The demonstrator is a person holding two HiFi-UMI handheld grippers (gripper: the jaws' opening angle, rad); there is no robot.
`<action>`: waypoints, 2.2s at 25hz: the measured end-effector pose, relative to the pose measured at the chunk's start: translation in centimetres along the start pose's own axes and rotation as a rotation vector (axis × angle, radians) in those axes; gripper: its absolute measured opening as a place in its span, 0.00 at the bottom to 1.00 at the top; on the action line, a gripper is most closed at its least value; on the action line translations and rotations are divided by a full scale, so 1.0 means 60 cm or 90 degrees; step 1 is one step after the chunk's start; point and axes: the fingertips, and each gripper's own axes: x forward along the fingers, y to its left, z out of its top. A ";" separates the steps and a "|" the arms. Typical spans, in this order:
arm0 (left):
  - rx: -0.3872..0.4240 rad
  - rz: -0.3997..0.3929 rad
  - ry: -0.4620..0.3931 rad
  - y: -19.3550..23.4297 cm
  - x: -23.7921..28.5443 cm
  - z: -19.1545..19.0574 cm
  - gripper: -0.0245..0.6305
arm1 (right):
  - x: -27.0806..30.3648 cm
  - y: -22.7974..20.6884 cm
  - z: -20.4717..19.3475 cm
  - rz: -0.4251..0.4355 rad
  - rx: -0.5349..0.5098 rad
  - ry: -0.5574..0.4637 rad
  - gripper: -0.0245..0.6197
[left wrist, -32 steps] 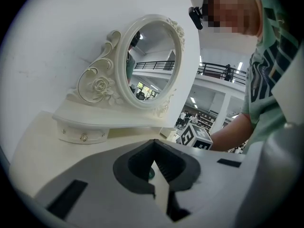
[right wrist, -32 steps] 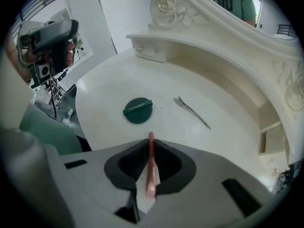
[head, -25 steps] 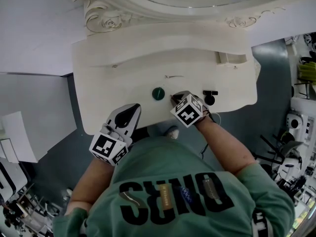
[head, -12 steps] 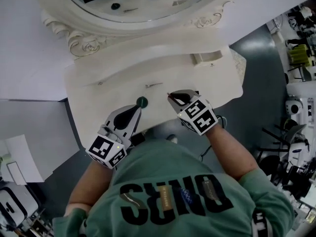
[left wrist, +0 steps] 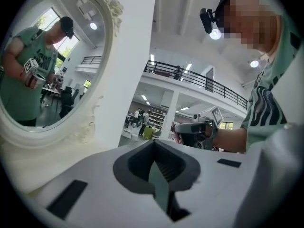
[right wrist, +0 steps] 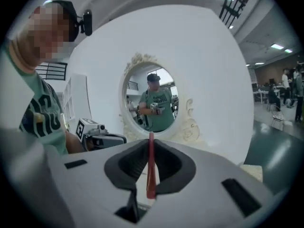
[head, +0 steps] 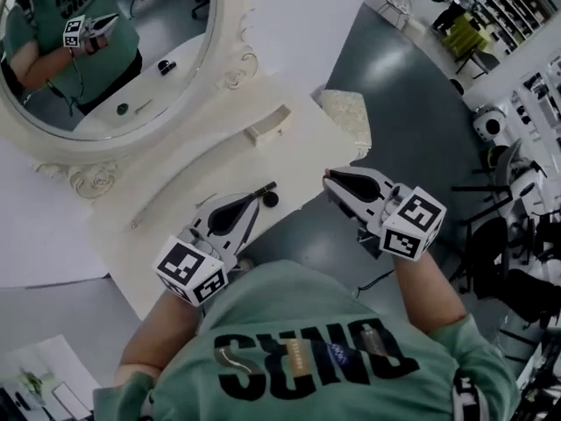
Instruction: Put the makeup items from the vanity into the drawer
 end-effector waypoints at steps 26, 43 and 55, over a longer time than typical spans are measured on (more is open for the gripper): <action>0.052 -0.032 0.029 0.017 0.143 0.020 0.03 | -0.037 -0.112 -0.002 -0.030 -0.141 -0.066 0.11; -0.020 0.037 0.066 0.346 0.247 -0.178 0.03 | 0.407 -0.348 -0.245 0.067 -0.626 0.296 0.11; -0.028 0.035 0.064 0.374 0.250 -0.167 0.03 | 0.457 -0.340 -0.292 0.176 -0.795 0.398 0.11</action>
